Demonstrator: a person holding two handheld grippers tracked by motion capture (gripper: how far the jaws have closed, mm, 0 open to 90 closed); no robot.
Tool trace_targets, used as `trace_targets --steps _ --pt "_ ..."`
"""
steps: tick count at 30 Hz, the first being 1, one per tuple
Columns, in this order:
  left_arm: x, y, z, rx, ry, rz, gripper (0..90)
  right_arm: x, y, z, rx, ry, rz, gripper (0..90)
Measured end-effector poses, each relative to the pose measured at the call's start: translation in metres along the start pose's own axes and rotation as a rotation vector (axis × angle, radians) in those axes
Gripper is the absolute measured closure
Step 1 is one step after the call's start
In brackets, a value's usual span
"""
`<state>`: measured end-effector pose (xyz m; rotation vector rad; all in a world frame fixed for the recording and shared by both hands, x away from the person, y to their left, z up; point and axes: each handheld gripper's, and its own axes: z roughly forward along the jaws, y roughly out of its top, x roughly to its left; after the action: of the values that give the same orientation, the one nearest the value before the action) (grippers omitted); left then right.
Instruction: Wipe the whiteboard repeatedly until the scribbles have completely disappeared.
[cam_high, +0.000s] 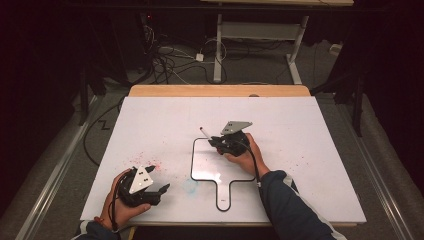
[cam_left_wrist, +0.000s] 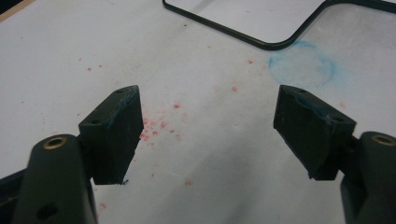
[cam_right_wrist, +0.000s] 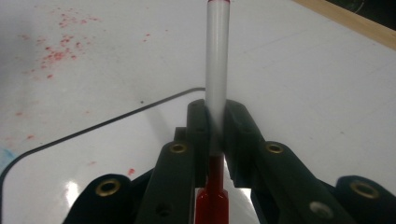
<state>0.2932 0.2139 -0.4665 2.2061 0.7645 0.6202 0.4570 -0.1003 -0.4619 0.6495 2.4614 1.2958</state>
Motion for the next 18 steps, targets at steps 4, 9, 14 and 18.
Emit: trace_targets --steps 4,9,14,18 --pt "0.0 0.0 0.0 0.0 0.001 -0.001 23.0 0.002 0.001 0.001 0.001 0.009 -0.005 82.2" --pt "0.001 0.0 0.001 -0.005 0.002 0.011 23.0 0.026 0.01 0.013 -0.001 0.097 -0.044 82.1" --pt "0.002 -0.001 0.0 -0.007 0.002 0.008 23.0 0.024 0.012 0.017 0.014 0.09 -0.062 82.1" --pt "0.002 -0.001 -0.001 -0.009 0.001 0.007 23.0 0.018 0.01 0.016 0.011 0.088 -0.018 82.1"
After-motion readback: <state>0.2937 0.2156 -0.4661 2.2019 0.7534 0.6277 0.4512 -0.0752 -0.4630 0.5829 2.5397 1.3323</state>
